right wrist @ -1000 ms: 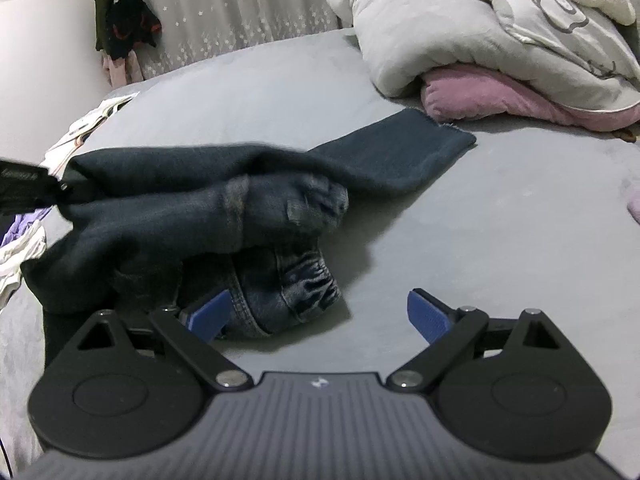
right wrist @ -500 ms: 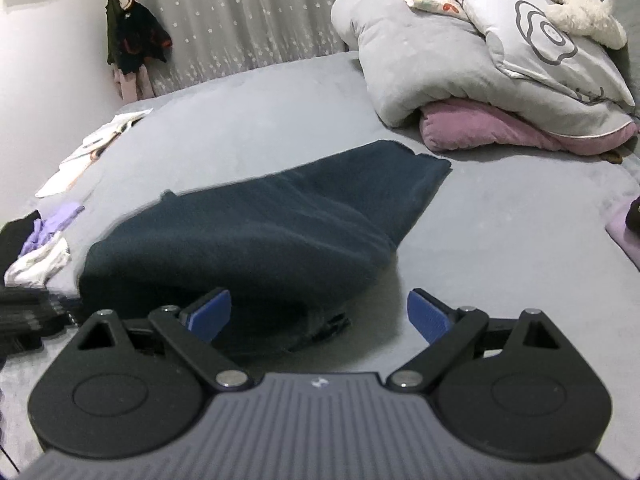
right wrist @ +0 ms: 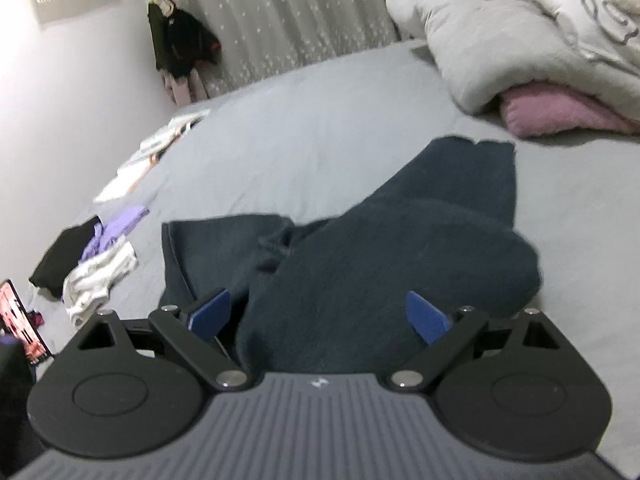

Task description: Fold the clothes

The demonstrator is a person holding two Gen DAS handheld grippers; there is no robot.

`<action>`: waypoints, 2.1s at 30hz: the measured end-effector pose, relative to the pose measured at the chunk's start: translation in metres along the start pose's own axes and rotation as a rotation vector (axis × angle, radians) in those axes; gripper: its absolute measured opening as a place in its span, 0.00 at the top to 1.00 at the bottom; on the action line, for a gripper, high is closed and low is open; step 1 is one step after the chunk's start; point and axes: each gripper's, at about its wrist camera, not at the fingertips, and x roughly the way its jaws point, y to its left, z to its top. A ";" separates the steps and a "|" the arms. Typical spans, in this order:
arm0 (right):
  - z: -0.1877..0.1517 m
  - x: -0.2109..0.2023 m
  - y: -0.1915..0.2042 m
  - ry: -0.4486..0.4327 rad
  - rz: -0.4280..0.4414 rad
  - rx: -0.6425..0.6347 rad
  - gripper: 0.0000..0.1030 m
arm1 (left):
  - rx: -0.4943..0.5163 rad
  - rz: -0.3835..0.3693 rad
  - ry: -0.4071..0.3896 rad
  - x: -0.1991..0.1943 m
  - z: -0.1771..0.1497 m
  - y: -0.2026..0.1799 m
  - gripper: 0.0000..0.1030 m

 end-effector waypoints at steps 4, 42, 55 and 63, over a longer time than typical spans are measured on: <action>-0.007 0.012 -0.001 0.029 -0.016 -0.012 0.08 | -0.007 0.077 -0.012 -0.030 0.005 0.023 0.49; 0.045 -0.023 0.004 -0.065 -0.257 0.075 0.95 | -0.399 0.662 -0.205 -0.086 0.099 0.144 0.95; -0.024 -0.121 -0.026 -0.089 -0.316 0.091 0.96 | -0.344 0.551 -0.075 -0.140 0.011 0.069 0.95; -0.075 -0.142 -0.038 -0.036 -0.330 0.090 0.96 | -0.293 0.497 0.020 -0.128 -0.047 0.032 0.95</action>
